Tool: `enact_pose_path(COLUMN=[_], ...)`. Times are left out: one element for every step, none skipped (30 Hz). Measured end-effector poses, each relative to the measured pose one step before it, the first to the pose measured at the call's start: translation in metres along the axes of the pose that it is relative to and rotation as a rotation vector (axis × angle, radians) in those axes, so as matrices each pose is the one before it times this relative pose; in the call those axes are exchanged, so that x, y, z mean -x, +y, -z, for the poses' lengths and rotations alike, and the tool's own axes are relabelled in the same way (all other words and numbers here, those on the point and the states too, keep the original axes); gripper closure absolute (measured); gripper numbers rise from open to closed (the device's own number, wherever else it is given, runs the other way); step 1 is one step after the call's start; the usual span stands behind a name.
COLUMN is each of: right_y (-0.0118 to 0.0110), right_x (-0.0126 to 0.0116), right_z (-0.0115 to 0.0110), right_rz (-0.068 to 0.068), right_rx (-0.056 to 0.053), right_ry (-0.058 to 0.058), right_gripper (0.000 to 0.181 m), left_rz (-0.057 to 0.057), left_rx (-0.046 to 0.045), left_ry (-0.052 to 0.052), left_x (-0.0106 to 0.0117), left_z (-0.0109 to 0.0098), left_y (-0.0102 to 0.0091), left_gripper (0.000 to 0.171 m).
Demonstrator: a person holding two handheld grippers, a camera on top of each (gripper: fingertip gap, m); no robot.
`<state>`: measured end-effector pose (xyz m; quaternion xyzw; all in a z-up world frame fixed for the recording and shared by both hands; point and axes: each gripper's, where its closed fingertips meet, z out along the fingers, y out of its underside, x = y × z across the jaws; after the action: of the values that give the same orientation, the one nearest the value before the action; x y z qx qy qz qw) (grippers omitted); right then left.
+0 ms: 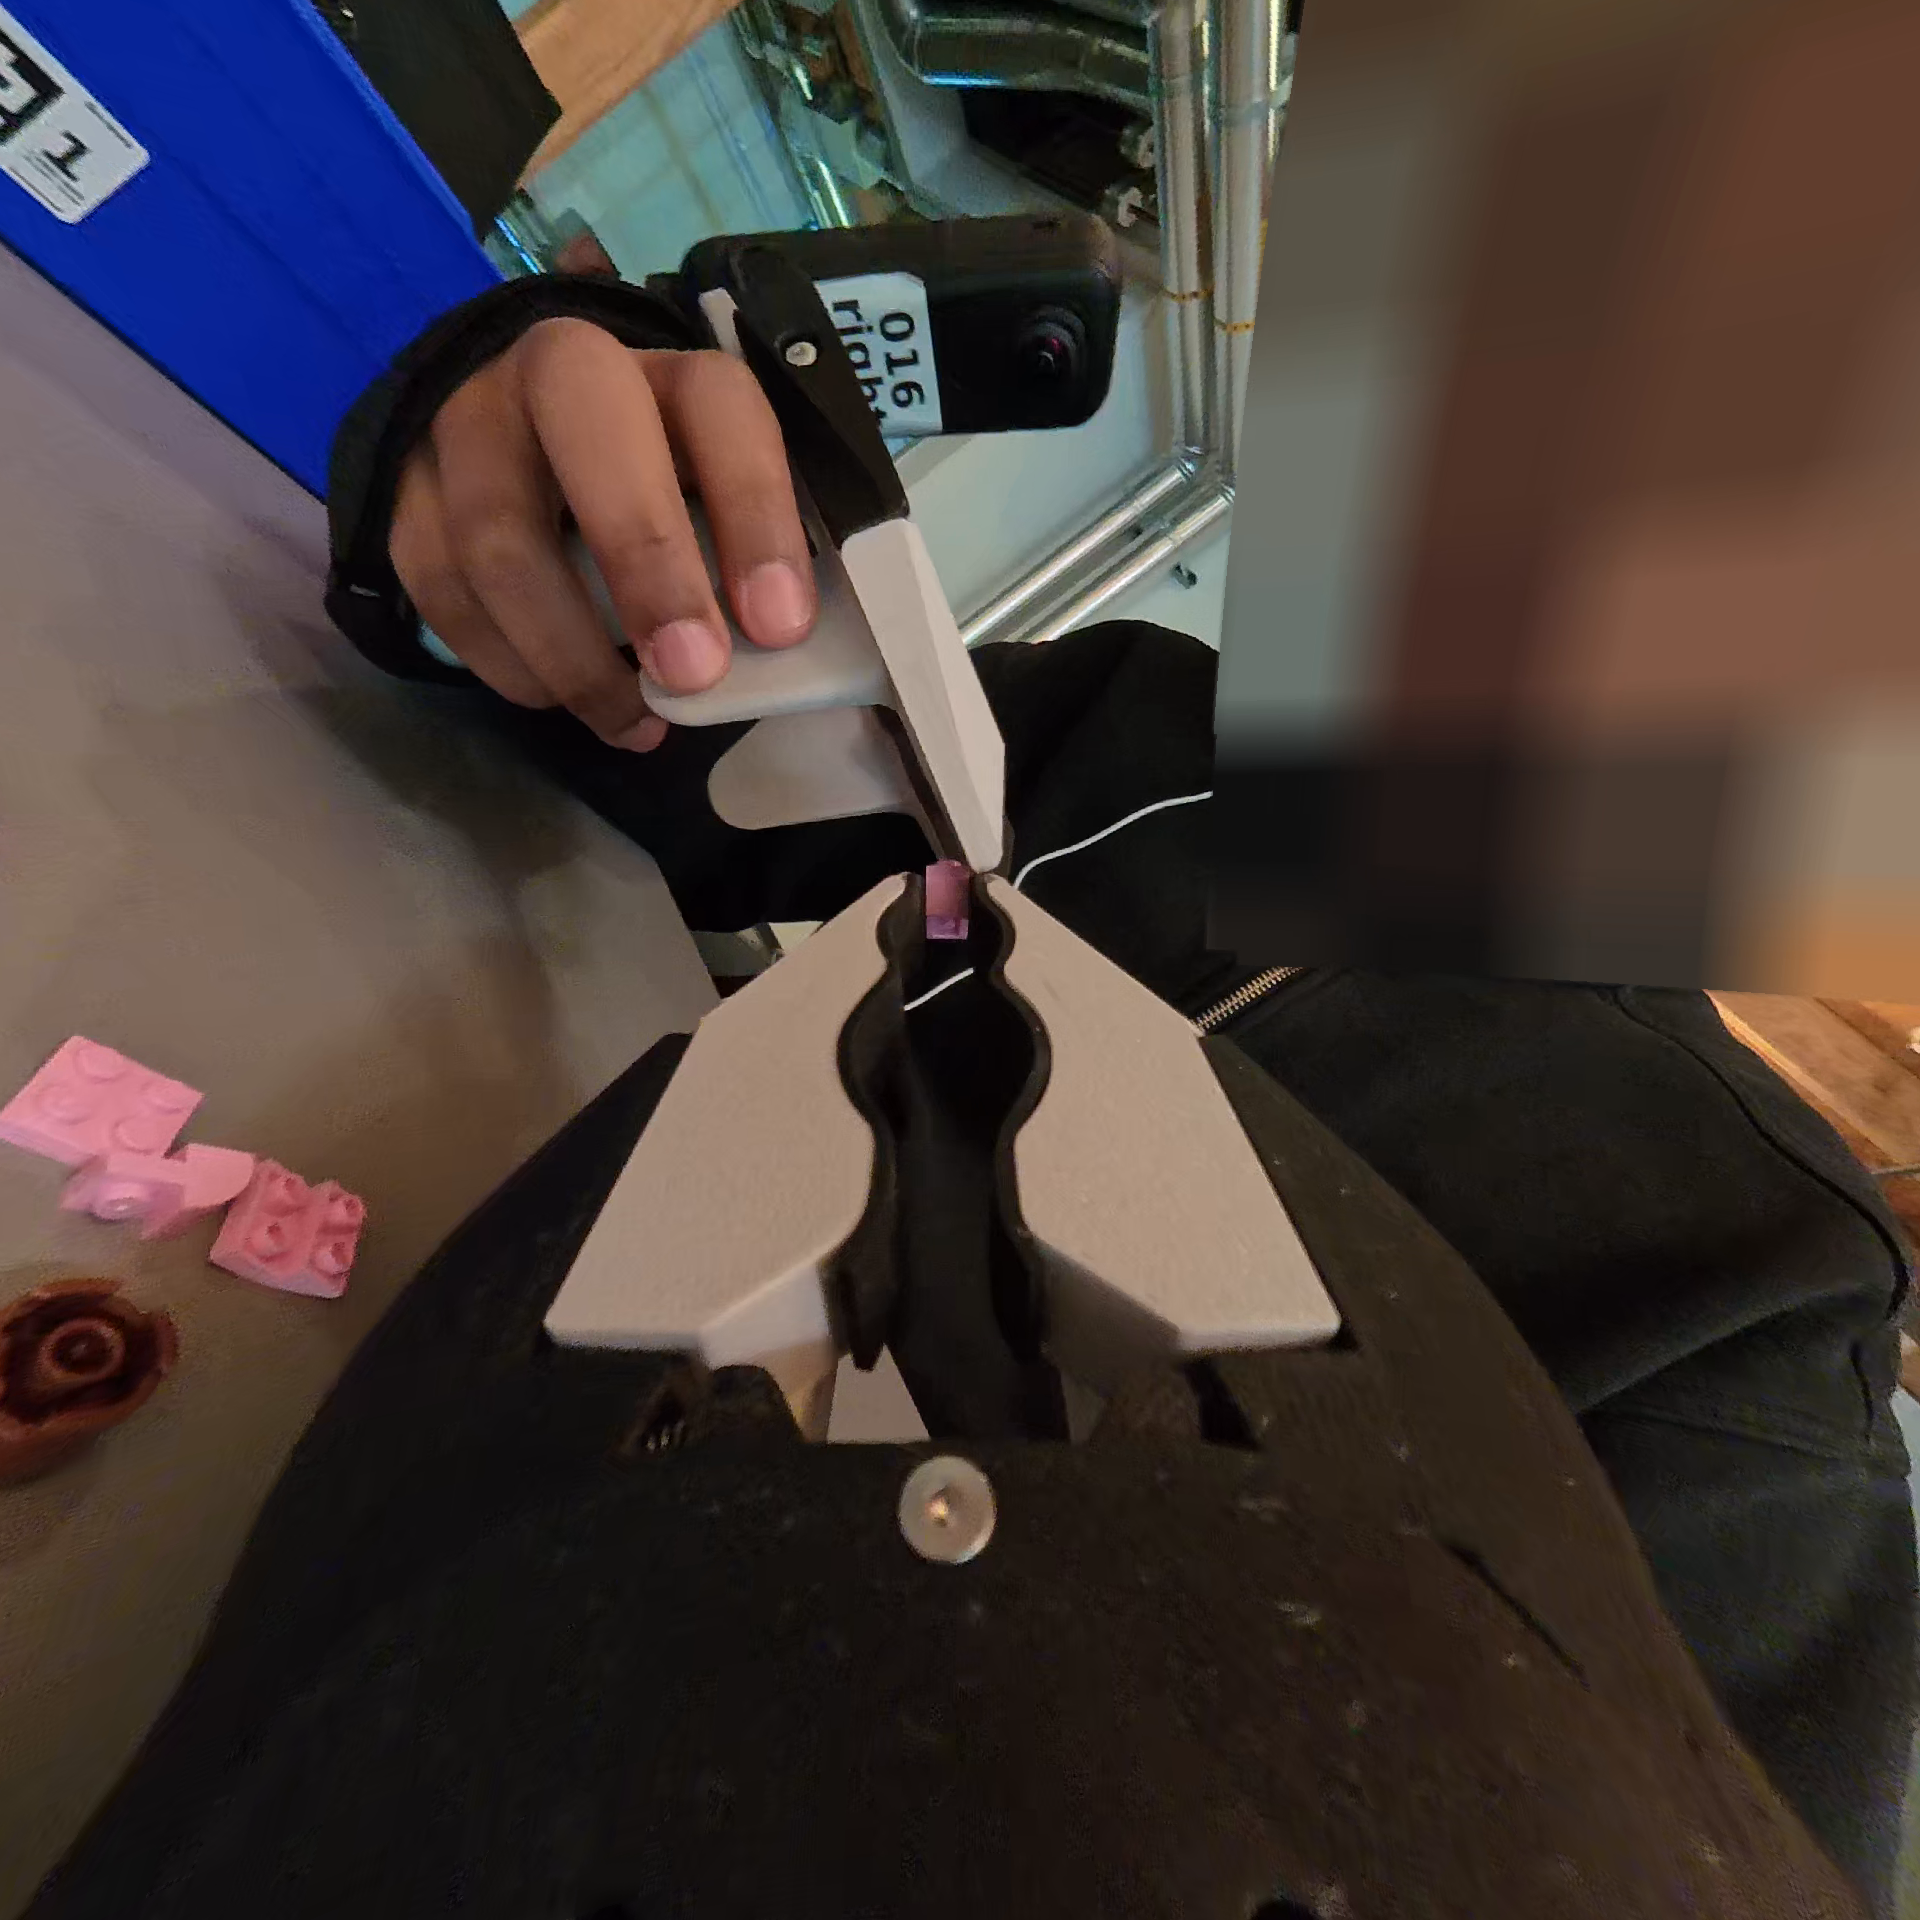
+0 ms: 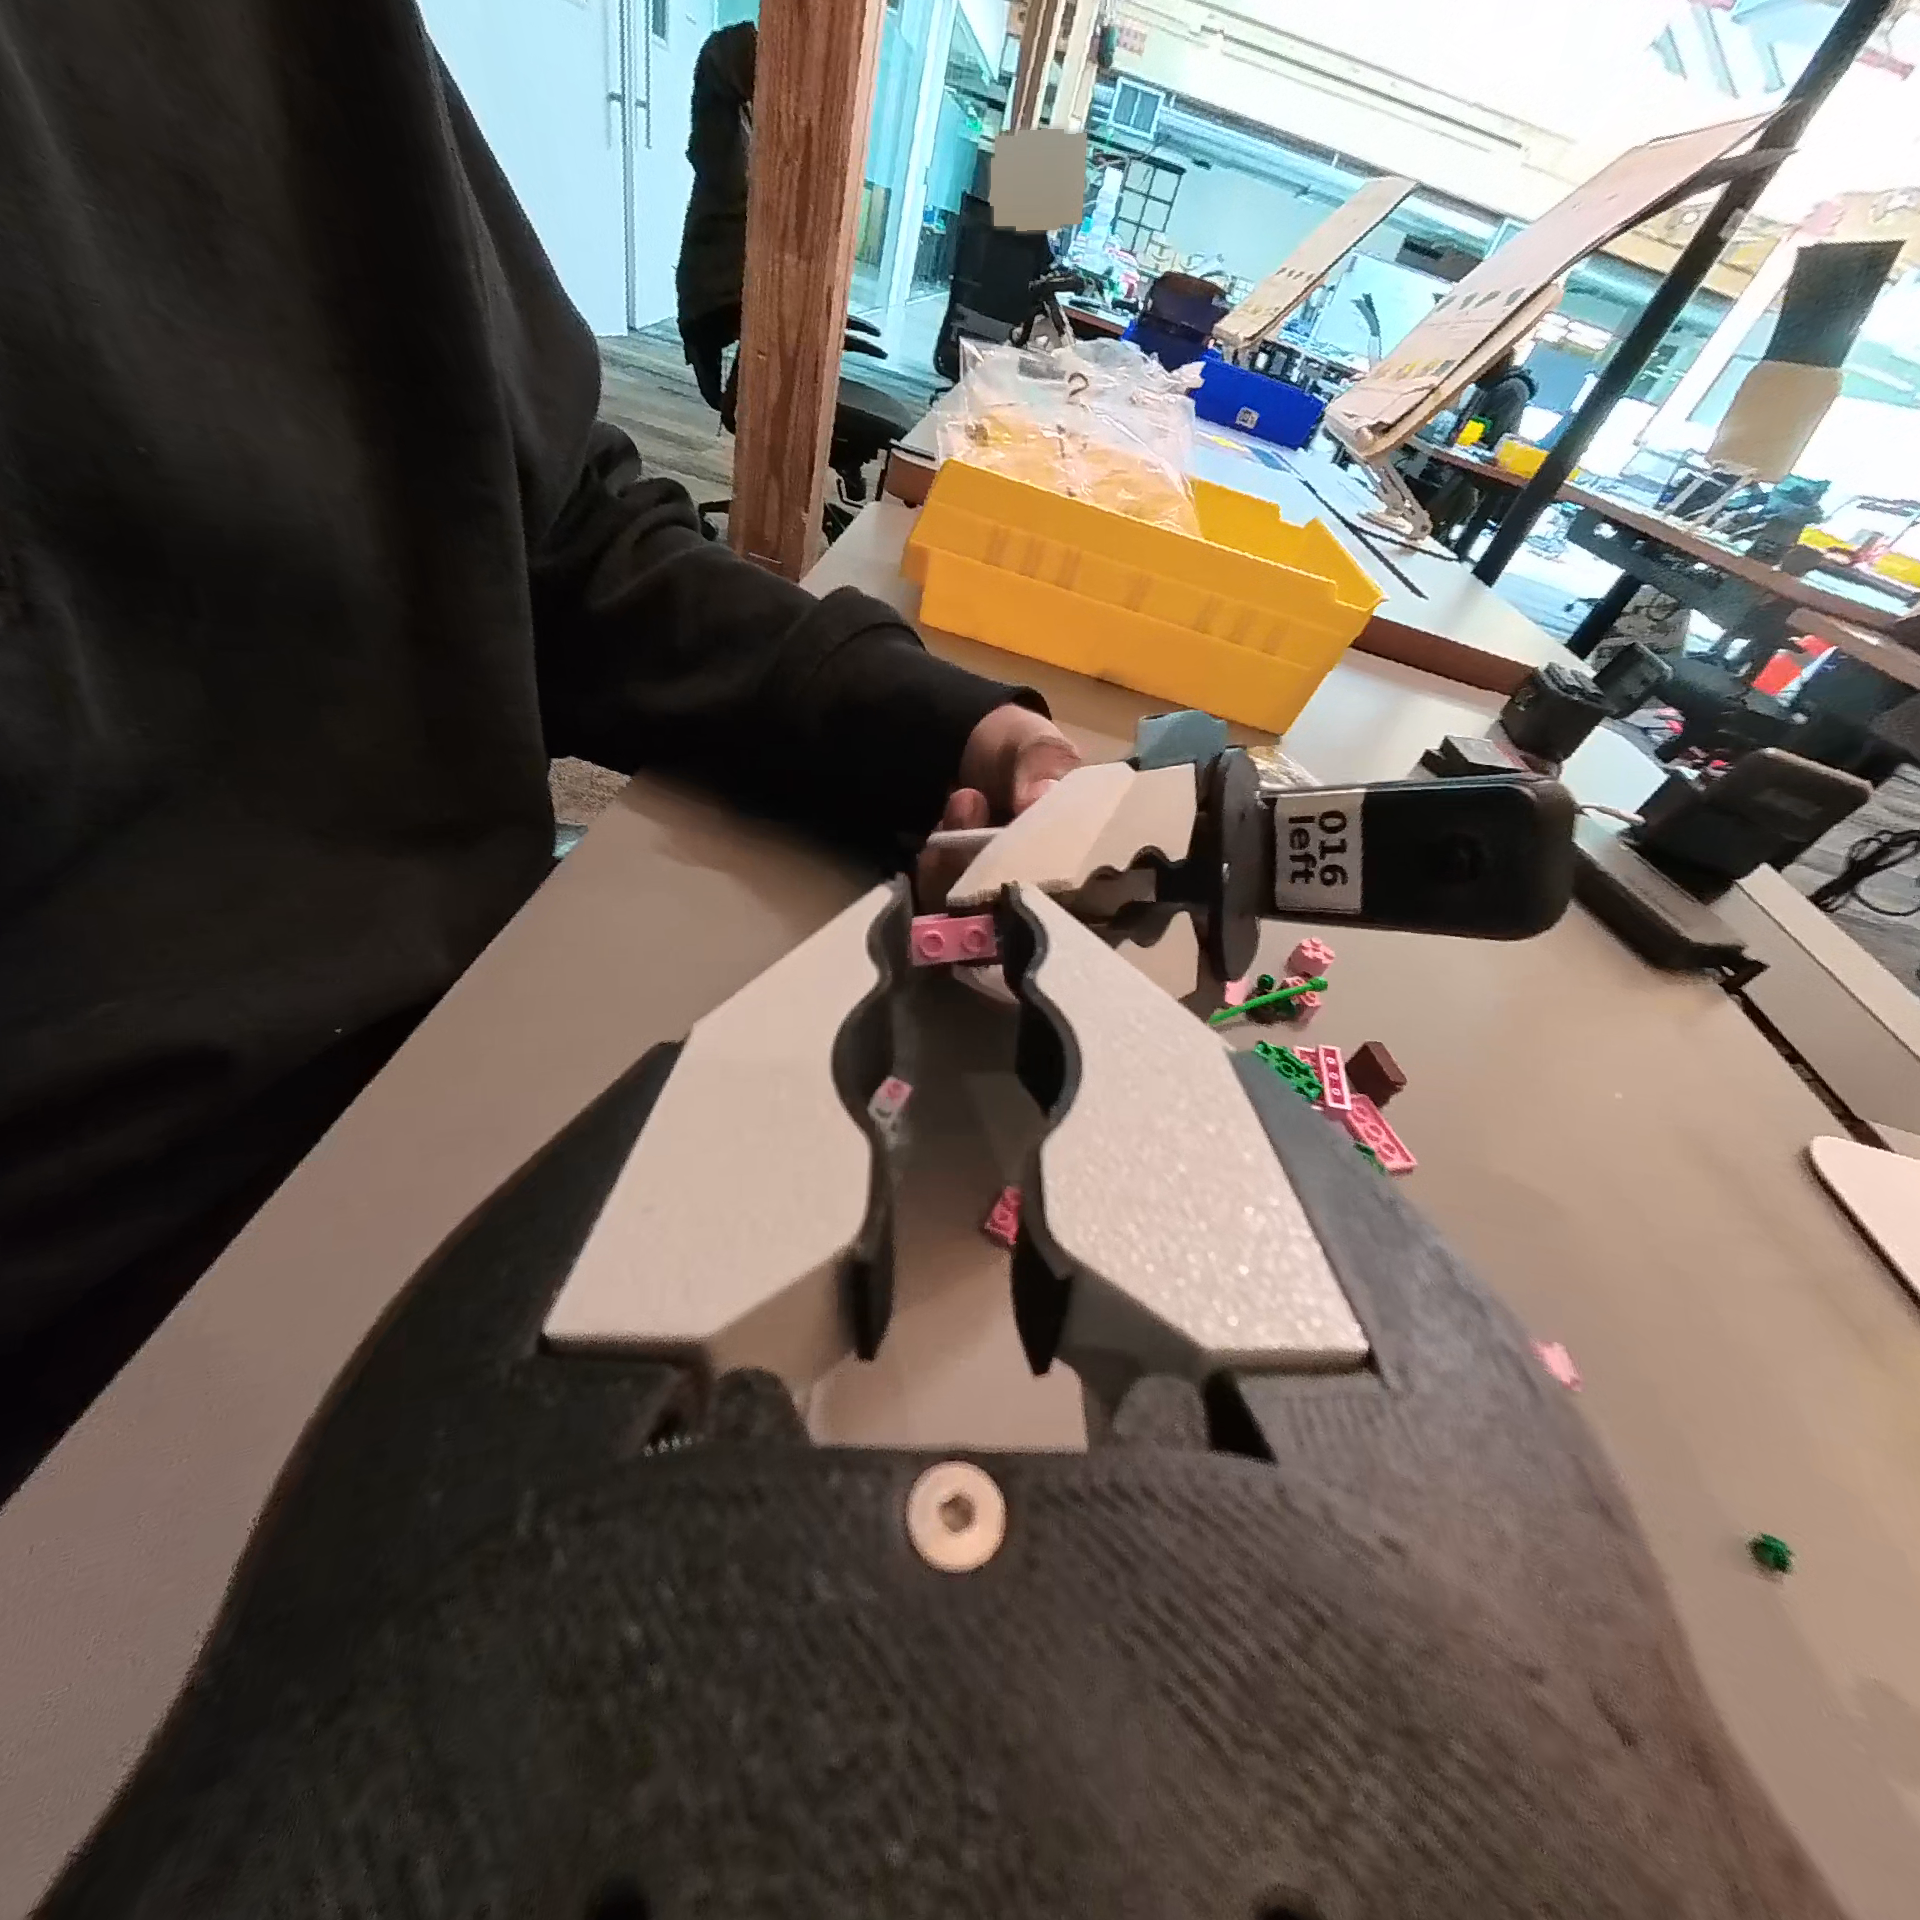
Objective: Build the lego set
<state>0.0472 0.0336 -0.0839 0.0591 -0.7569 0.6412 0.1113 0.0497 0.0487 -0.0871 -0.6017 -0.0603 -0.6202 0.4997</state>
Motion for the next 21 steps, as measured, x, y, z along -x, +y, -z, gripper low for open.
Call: enact_pose_path(right_y=[-0.00061, 0.00044, 0.00082, 0.00013, 0.00054, 0.00057, 0.00040, 0.00032, 0.00036, 0.00030, -0.00021, -0.00007, 0.00010, -0.00024, -0.00096, -0.00100, -0.00060, 0.00010, 0.00099, 0.00174, 0.00251], right_x=[0.00121, 0.00041, -0.00016, 0.00036, 0.00070, 0.00097, 0.00137, 0.00106, 0.00087, 0.00068, 0.00035, -0.00012, -0.00040, -0.00096, -0.00153, -0.00252, -0.00201, -0.00269, -0.00444, -0.00472, -0.00439], right_z=[0.00025, 0.00014, -0.00010, -0.00008, -0.00042, -0.00067, -0.00063, -0.00062, -0.00032, 0.00008, 0.00008, 0.00024, 0.00025, 0.00055, 0.00126, 0.00194, 0.00284, 0.00325, 0.00386, 0.00402, 0.00375], right_rz=[-0.0093, -0.0077, -0.0033, -0.0017, -0.0034, -0.0041, -0.0038, -0.0038, -0.0010, 0.0038, 0.0019, -0.0006, 0.0005, -0.0020, -0.0061, -0.0092, -0.0110, -0.0170, -0.0209, -0.0194, -0.0214], right_rx=[-0.0035, 0.0016, 0.0039, -0.0006, 0.0019, 0.0026, 0.0015, 0.0015, 0.0026, 0.0035, 0.0025, 0.0034, 0.0059, 0.0030, -0.0016, 0.0001, 0.0062, 0.0117, 0.0166, 0.0159, 0.0134], right_ry=[-0.0105, -0.0053, -0.0010, -0.0021, -0.0048, -0.0063, -0.0080, -0.0067, -0.0048, -0.0049, -0.0028, -0.0018, -0.0021, 0.0010, 0.0023, 0.0061, -0.0003, 0.0019, 0.0131, 0.0194, 0.0230], right_gripper=[0.163, 0.161, 0.160, 0.160, 0.160, 0.161, 0.162, 0.163, 0.165, 0.166, 0.166, 0.166, 0.166, 0.166, 0.167, 0.166, 0.166, 0.166, 0.166, 0.166, 0.166], left_rz=[-0.0027, -0.0018, -0.0020, -0.0019, 0.0025, 0.0021, 0.0029, 0.0014, 0.0007, -0.0001, -0.0001, -0.0010, -0.0040, -0.0123, -0.0379, -0.0639, -0.0855, -0.0862, -0.0811, -0.0890, -0.0885], left_rx=[-0.00042, -0.00424, -0.00221, 0.00534, 0.00740, 0.00588, 0.00618, 0.00769, 0.00976, 0.00593, -0.00065, -0.00045, -0.00246, -0.00696, -0.00451, -0.00057, 0.00853, 0.01420, 0.02704, 0.04284, 0.05888], left_ry=[0.0204, 0.0201, 0.0005, -0.0093, -0.0038, 0.0005, 0.0006, 0.0004, -0.0004, -0.0005, 0.0018, -0.0010, -0.0033, -0.0047, -0.0120, -0.0492, -0.0751, -0.0745, -0.0897, -0.1073, -0.1029], left_x=[-0.00349, -0.00364, -0.00075, 0.00114, 0.00063, 0.00022, 0.00022, 0.00016, 0.00017, 0.00009, -0.00029, 0.00004, 0.00016, -0.00040, -0.00137, 0.00154, 0.00327, 0.00244, 0.00519, 0.00762, 0.00661], left_z=[-0.00029, -0.00003, 0.00033, 0.00038, -0.00005, -0.00041, -0.00066, -0.00075, -0.00086, -0.00059, -0.00021, -0.00009, 0.00009, 0.00051, 0.00026, 0.00004, 0.00012, 0.00030, 0.00083, 0.00072, -0.00016], left_y=[-0.00017, -0.00079, -0.00049, 0.00081, 0.00112, 0.00099, 0.00107, 0.00130, 0.00155, 0.00094, -0.00013, -0.00017, -0.00054, -0.00142, -0.00170, -0.00245, -0.00172, -0.00101, 0.00066, 0.00364, 0.00652], left_gripper=[0.165, 0.165, 0.166, 0.165, 0.166, 0.166, 0.165, 0.166, 0.166, 0.166, 0.166, 0.165, 0.165, 0.166, 0.162, 0.156, 0.148, 0.141, 0.137, 0.135, 0.132])
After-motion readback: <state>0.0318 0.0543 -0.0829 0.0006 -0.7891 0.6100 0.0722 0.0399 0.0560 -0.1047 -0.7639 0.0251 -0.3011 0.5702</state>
